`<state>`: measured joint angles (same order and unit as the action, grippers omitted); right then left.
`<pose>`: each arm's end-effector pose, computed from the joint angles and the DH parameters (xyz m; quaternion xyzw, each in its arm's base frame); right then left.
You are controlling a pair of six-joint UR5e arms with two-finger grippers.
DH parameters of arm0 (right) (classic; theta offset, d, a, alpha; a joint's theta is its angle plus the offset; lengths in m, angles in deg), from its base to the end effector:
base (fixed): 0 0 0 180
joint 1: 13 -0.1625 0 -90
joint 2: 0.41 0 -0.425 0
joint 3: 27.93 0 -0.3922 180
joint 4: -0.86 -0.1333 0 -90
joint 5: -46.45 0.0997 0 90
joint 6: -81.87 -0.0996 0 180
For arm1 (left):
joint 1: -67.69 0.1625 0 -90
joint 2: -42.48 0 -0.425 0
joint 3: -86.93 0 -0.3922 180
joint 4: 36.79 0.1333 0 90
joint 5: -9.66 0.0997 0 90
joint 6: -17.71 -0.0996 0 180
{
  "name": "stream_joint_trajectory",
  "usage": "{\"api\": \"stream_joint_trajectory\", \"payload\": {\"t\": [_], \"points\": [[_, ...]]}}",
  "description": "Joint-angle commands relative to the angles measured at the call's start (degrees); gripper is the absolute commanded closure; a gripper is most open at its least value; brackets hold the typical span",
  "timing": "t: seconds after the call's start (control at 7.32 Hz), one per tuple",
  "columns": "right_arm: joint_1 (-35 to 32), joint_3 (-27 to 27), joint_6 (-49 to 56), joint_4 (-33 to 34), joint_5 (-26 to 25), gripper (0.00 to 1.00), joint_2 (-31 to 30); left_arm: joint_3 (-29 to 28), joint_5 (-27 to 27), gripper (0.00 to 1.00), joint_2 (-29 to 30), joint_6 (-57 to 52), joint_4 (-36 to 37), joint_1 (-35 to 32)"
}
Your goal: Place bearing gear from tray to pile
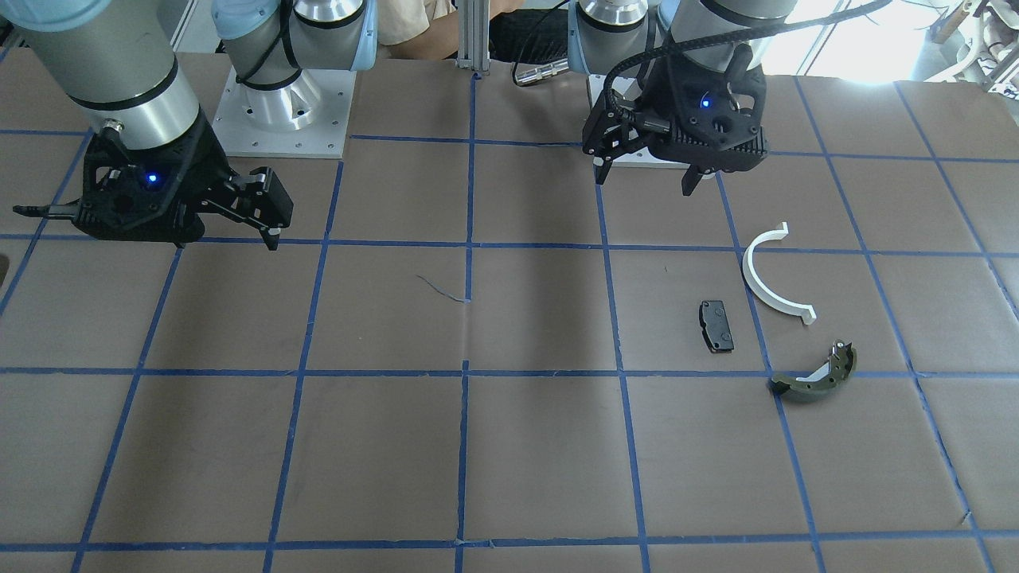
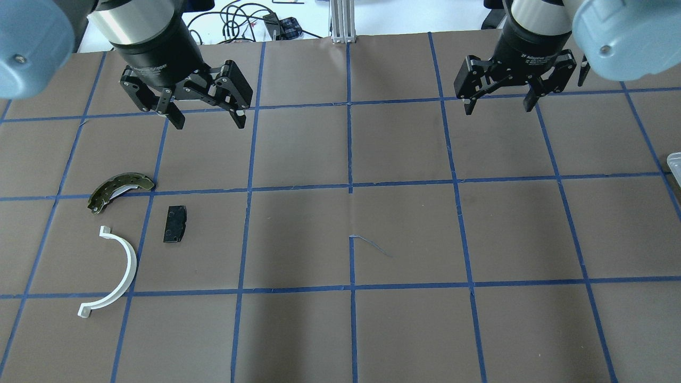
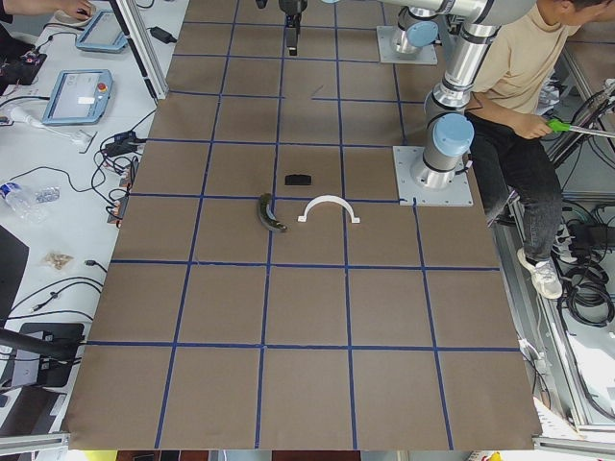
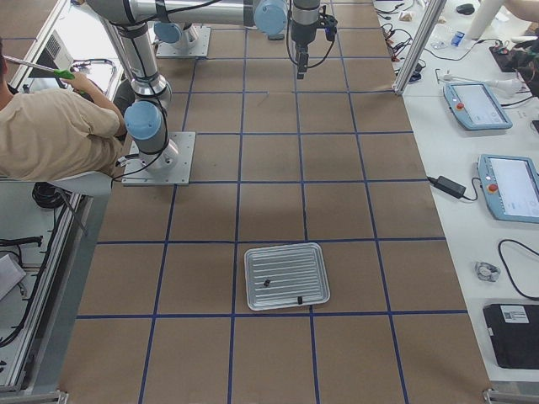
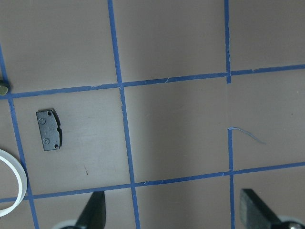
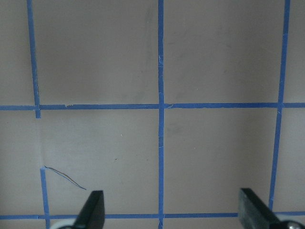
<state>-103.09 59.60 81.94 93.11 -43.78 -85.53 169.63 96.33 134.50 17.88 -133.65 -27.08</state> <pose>0.1337 -0.5272 0.4696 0.0014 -1.0000 -0.0014 0.0020 -0.1804 -0.4891 0.5212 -0.0397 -0.9987 -0.0150 0.0284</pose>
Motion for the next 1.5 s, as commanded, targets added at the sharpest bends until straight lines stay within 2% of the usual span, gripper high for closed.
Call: {"api": "stream_joint_trajectory", "payload": {"t": [0.0,0.41,0.55,0.82,1.09,1.37], "points": [[0.0,0.3,0.2,0.1,0.2,0.0,-0.2,0.0,0.2,0.0,-0.1,0.0,0.0,0.0],[1.4,0.3,5.8,-0.8,0.5,0.0,-0.5,0.0,0.1,0.0,-0.1,0.0,0.0,0.0],[2.5,0.4,10.5,-0.8,-0.2,0.0,-1.5,0.0,0.1,0.0,-0.1,0.0,0.0,0.0],[9.6,0.5,14.2,-5.8,0.2,0.0,-3.4,0.0,0.2,0.0,-0.2,0.0,0.0,0.0],[14.3,2.1,27.4,-5.2,0.2,0.0,-3.4,0.0,0.2,0.0,-0.3,0.0,0.0,0.0],[25.3,2.4,38.6,-5.7,0.8,0.0,-3.2,-0.1,0.2,0.0,-0.3,0.0,0.0,0.0]]}}
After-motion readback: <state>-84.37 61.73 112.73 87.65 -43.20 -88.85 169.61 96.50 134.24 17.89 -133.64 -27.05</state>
